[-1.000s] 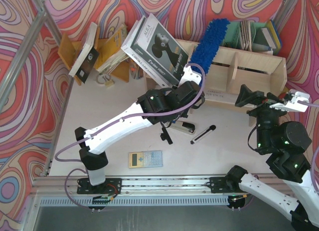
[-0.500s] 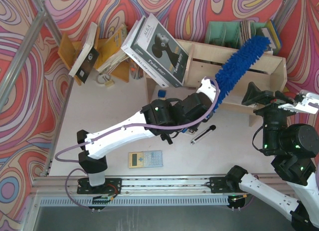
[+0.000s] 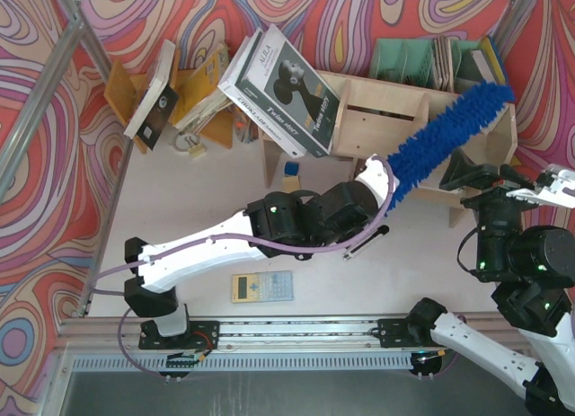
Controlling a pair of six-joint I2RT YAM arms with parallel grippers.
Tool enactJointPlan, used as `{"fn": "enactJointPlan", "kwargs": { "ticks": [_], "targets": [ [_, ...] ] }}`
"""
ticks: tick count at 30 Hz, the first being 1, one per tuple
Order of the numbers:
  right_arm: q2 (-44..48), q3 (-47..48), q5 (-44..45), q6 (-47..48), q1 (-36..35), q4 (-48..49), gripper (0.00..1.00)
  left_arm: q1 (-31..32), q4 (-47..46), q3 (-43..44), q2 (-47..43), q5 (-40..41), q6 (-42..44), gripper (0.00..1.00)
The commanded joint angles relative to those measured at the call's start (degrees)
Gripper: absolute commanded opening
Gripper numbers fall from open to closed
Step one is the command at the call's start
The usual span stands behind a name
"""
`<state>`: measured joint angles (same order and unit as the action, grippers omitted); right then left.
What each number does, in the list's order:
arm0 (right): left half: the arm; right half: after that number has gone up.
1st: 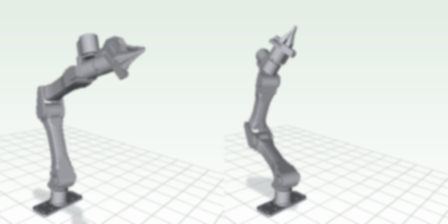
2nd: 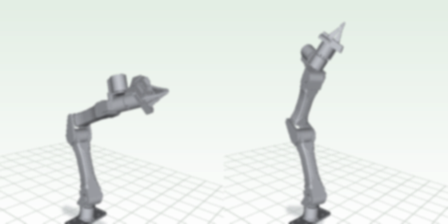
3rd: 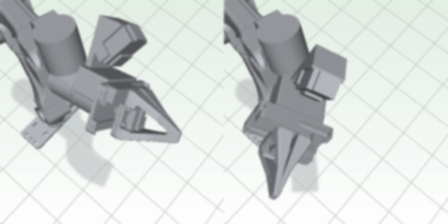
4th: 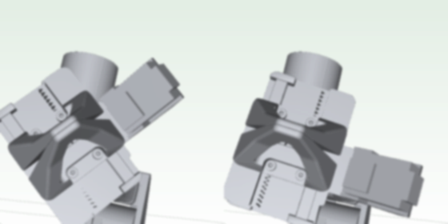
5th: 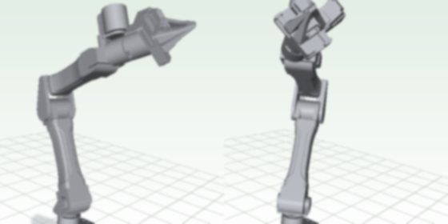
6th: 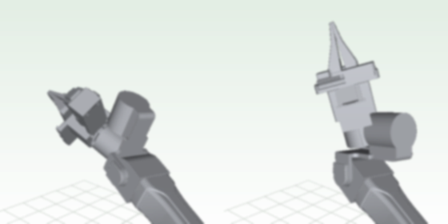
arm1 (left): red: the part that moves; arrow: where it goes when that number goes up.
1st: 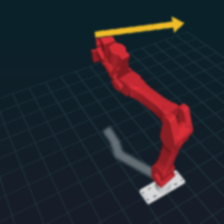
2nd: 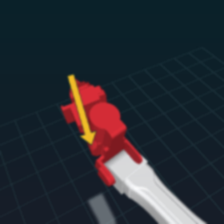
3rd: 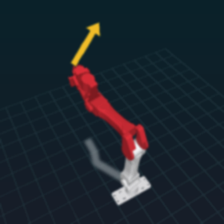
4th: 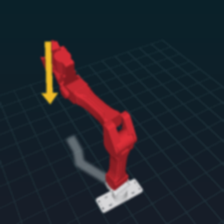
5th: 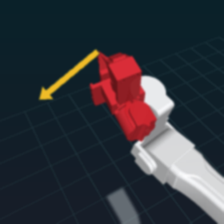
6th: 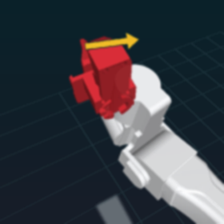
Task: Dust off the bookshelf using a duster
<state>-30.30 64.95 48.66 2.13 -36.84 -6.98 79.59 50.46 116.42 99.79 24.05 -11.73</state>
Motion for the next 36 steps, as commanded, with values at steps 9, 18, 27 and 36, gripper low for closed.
{"fn": "enactJointPlan", "kwargs": {
  "ticks": [9, 18, 27, 36],
  "targets": [
    [1.5, 0.7, 1.3, -1.4, -0.1, 0.2, 0.99, -3.5, -5.4, -1.8, -3.8, 11.1, -1.7, 0.00],
    [1.1, 0.5, 1.2, -1.6, -0.1, -0.2, 0.99, -5.2, -0.7, 2.5, 1.5, 7.0, -3.0, 0.00],
    [1.2, -0.2, 1.5, -1.5, -0.1, 0.0, 0.99, -2.0, -2.0, 4.0, 2.7, 1.1, 1.6, 0.00],
    [1.0, -0.2, 1.4, -1.6, -0.1, 0.3, 0.99, 1.8, -12.8, -7.8, -6.0, -5.5, 4.6, 0.00]
  ]
}}
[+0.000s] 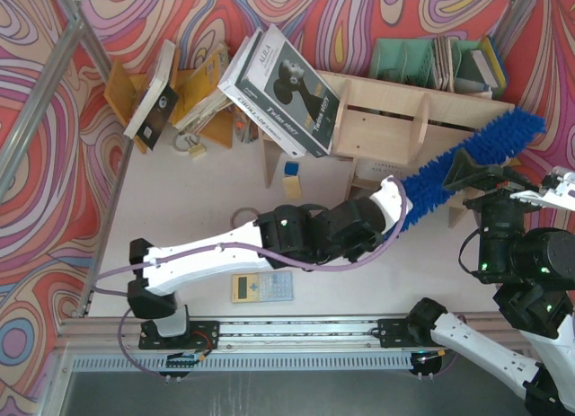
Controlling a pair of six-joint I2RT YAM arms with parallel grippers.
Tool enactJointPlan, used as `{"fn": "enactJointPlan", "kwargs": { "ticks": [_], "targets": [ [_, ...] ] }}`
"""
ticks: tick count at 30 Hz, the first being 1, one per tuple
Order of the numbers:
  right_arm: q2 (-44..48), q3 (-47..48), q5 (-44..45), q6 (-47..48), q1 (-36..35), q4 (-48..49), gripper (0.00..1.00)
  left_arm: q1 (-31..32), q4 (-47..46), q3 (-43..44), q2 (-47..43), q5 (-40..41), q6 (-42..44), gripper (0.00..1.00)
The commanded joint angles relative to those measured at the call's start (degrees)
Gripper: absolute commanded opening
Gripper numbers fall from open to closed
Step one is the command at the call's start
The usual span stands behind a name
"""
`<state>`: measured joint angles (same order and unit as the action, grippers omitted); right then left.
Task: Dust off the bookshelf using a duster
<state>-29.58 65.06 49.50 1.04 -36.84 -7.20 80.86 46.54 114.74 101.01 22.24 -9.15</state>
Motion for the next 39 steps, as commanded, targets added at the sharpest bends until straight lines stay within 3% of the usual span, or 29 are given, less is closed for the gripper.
{"fn": "enactJointPlan", "kwargs": {
  "ticks": [1, 9, 23, 30, 36, 39],
  "targets": [
    [0.3, -0.2, 0.5, -0.7, -0.1, 0.5, 0.99, 0.6, -11.1, -8.7, -9.2, -4.6, 1.9, 0.00],
    [-0.3, 1.5, -0.7, -2.1, -0.1, -1.0, 0.99, 0.9, -18.1, -24.2, -21.4, -11.7, 2.1, 0.00],
    [-2.8, 1.0, -2.2, -7.1, -0.1, -4.2, 0.99, 0.9, -13.2, -40.1, -32.1, -8.7, 2.7, 0.00],
    [-4.8, -0.1, -2.7, -9.3, -0.1, -5.0, 0.99, 0.9, -15.2, -47.6, -36.2, -8.6, 4.0, 0.00],
    [-10.7, 2.1, -6.6, -19.7, -0.1, -14.8, 0.99, 0.9, -17.7, -51.6, -38.5, -1.5, 5.3, 0.00],
    [-12.1, 2.9, -3.3, -26.6, -0.1, -20.6, 0.99, 0.9, -17.7, -52.2, -38.7, -0.2, 6.5, 0.00]
  ]
}}
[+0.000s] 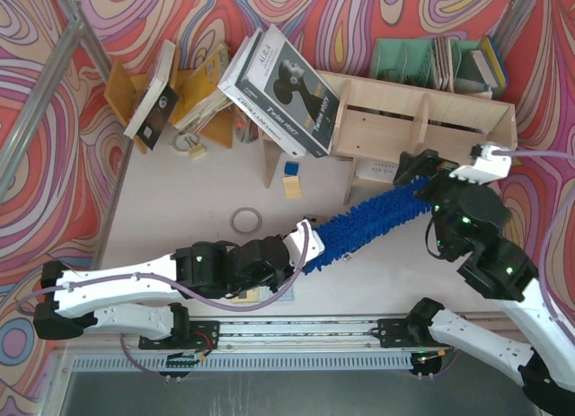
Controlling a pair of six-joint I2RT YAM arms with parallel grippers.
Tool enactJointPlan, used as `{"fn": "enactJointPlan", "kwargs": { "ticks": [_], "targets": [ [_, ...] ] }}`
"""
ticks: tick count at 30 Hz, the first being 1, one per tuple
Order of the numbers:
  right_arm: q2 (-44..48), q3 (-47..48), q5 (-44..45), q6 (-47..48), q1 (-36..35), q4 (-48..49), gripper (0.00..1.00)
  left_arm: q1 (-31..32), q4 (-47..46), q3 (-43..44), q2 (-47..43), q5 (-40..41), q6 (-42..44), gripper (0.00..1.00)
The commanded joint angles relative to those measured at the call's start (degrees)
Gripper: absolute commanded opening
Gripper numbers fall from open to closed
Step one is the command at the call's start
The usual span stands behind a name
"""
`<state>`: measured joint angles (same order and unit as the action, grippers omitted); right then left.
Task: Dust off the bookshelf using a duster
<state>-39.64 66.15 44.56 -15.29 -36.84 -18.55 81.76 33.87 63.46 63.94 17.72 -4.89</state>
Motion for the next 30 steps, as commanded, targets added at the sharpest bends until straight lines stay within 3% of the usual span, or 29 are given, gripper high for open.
{"fn": "enactJointPlan", "kwargs": {
  "ticks": [1, 10, 16, 23, 30],
  "targets": [
    [-2.1, 1.6, 2.9, -12.3, -0.1, -10.8, 0.99, 0.0, -4.8, -0.9, -1.6, 4.3, 2.6, 0.00],
    [-2.5, -2.3, 1.4, -31.0, -0.1, -24.7, 0.98, 0.0, -5.5, -1.5, -2.2, 3.5, 3.8, 0.00],
    [-2.7, -4.6, -1.8, -38.4, -0.1, -26.7, 0.97, 0.0, -6.4, -1.4, -2.2, 3.4, 4.0, 0.00],
    [-3.2, -7.1, -5.1, -43.6, -0.1, -26.3, 0.97, 0.0, -8.5, -1.2, -1.3, 2.4, 4.3, 0.00],
    [-3.2, -6.2, -5.3, -42.7, -0.1, -25.2, 0.95, 0.0, -9.8, -2.8, -2.2, 2.4, 2.5, 0.00]
  ]
}}
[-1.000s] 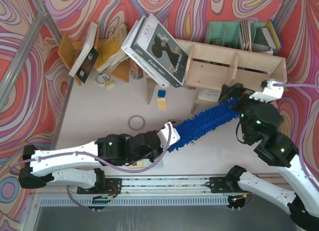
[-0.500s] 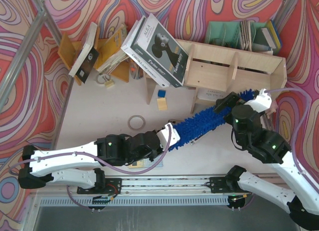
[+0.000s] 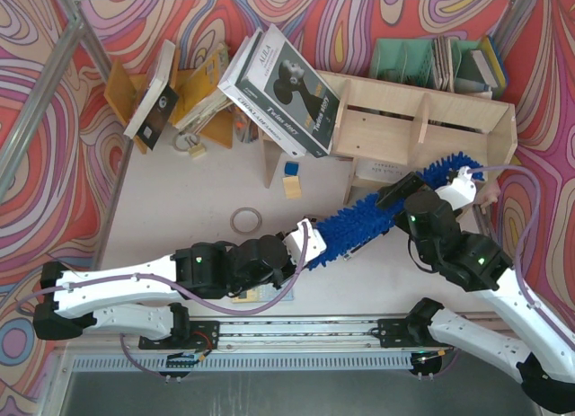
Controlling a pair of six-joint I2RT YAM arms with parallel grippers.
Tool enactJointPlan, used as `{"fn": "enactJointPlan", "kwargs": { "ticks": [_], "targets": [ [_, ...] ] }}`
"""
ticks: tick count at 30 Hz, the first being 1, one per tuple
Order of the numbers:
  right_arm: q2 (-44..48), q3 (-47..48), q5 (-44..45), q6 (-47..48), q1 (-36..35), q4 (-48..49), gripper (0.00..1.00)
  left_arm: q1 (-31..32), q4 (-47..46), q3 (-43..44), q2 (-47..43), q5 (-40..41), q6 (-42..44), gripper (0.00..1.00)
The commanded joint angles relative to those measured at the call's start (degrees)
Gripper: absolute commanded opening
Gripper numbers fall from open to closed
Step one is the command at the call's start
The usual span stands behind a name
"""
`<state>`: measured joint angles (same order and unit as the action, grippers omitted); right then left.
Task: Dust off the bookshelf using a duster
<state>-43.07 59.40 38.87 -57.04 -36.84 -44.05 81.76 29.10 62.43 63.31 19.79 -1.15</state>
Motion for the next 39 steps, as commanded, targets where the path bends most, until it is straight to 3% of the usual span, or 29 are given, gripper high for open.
{"fn": "enactJointPlan", "kwargs": {
  "ticks": [1, 12, 29, 34, 39],
  "targets": [
    [0.4, 0.4, 0.4, -1.0, -0.1, 0.4, 0.94, 0.0, -5.4, -2.2, -2.0, 0.3, -1.4, 0.00],
    [0.4, -0.7, -0.7, -4.0, -0.1, 0.8, 0.88, 0.0, -11.3, -5.9, -7.8, -0.8, -2.3, 0.00],
    [1.9, 0.8, 2.0, -6.3, -0.1, 0.6, 0.77, 0.1, -12.0, -6.1, -7.3, -8.3, -4.0, 0.00],
    [2.3, -0.1, 2.7, -8.4, -0.1, 0.1, 0.68, 0.1, -11.0, -5.7, -6.5, -8.2, -4.4, 0.00],
    [3.4, -1.2, 3.8, -10.1, -0.1, -0.1, 0.50, 0.1, -9.6, -5.4, -6.4, -4.4, -5.3, 0.02]
  ]
}}
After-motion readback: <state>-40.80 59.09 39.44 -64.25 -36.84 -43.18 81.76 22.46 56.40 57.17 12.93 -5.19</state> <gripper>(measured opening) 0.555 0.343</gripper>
